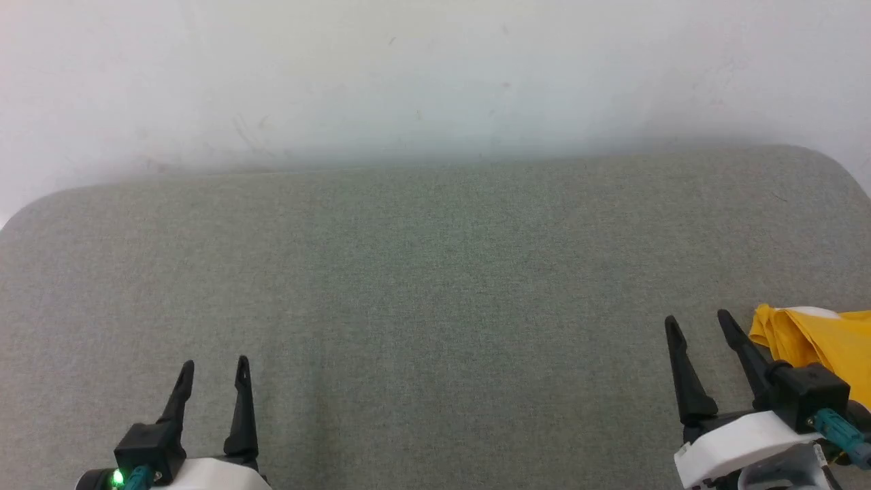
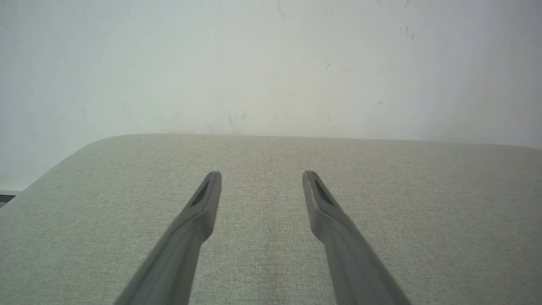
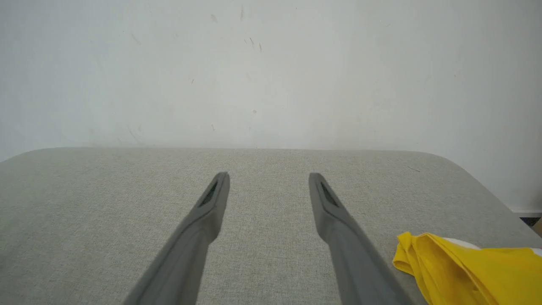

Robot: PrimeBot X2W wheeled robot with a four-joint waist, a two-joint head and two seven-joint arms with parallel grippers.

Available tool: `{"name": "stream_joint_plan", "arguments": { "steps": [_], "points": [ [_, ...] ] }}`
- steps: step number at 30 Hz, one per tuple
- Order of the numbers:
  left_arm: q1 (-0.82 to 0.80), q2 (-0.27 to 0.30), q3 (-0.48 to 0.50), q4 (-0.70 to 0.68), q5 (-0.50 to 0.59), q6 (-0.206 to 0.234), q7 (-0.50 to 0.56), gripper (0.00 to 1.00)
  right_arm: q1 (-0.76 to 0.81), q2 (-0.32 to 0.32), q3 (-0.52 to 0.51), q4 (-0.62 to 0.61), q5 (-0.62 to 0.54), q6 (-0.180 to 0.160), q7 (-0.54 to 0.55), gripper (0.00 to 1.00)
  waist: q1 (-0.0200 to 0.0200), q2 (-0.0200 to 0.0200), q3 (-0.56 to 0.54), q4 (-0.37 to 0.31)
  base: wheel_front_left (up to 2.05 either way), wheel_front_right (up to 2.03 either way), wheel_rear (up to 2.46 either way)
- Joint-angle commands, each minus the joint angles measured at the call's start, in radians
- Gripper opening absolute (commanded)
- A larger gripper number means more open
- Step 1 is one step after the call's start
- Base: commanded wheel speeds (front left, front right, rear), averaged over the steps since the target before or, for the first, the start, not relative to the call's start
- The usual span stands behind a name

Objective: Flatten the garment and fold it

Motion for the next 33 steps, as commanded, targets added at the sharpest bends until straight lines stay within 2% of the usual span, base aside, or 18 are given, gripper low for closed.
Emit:
{"name": "stream_joint_plan", "arguments": {
  "steps": [1,3,4,33],
  "points": [
    [0.016,-0.003,-0.003,0.004,-0.004,-0.007,-0.005,1.00,0.013,0.004,0.003,-0.007,-0.003,-0.001,0.001,1.00,0.0000,-0.0001,-0.002,0.001,0.00,0.00,0.00],
    [0.020,-0.005,-0.007,0.006,-0.007,-0.009,-0.005,1.00,0.016,0.005,0.003,-0.007,-0.001,-0.001,0.002,1.00,0.0000,-0.0001,-0.005,0.003,0.00,0.00,0.00],
    [0.012,-0.003,-0.007,0.004,-0.003,-0.006,0.000,0.00,0.009,0.001,0.001,-0.001,0.000,0.000,0.002,0.00,0.0000,-0.0001,-0.005,0.002,0.00,0.00,0.00],
    [-0.008,-0.018,-0.014,-0.023,0.029,-0.002,0.053,0.00,-0.009,0.002,0.004,0.004,-0.023,0.000,0.020,0.00,0.0001,-0.0001,-0.008,0.000,0.00,0.00,0.00]
  ]
}}
